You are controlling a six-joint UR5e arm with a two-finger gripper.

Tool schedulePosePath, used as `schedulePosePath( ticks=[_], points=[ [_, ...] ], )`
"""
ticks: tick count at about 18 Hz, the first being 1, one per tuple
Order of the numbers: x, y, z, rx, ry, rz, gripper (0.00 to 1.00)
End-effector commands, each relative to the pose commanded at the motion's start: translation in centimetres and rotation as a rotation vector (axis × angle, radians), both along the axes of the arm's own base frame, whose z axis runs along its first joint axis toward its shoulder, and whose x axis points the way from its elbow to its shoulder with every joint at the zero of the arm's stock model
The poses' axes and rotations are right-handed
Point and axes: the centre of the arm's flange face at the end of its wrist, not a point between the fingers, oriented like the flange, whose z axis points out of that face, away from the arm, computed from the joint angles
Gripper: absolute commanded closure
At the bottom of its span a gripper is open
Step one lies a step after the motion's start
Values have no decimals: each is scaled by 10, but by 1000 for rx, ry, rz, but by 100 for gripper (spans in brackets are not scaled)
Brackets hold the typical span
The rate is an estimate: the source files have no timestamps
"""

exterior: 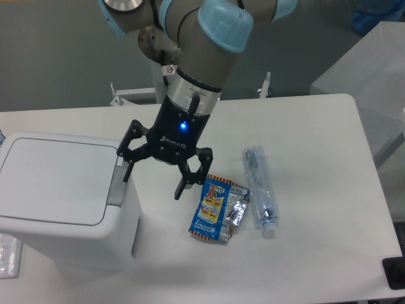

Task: Open the trash can
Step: 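Push the gripper against the lid edge to flip the lid open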

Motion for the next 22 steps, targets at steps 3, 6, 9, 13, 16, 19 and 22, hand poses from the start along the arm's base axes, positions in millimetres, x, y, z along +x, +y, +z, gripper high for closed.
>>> schedulePosePath(
  ticks=[3,6,9,13,16,19,22],
  points=[
    [6,12,-13,-33,31,-8,0],
    [5,12,-14,-32,35,-6,0],
    [6,13,-13,-31,31,-1,0],
    [3,14,2,-15,21,39,0],
    [0,18,24,13,30,64,0],
    [-15,11,39,33,45,91,0],
    [-39,1,56,61,90,120,0]
  ],
)
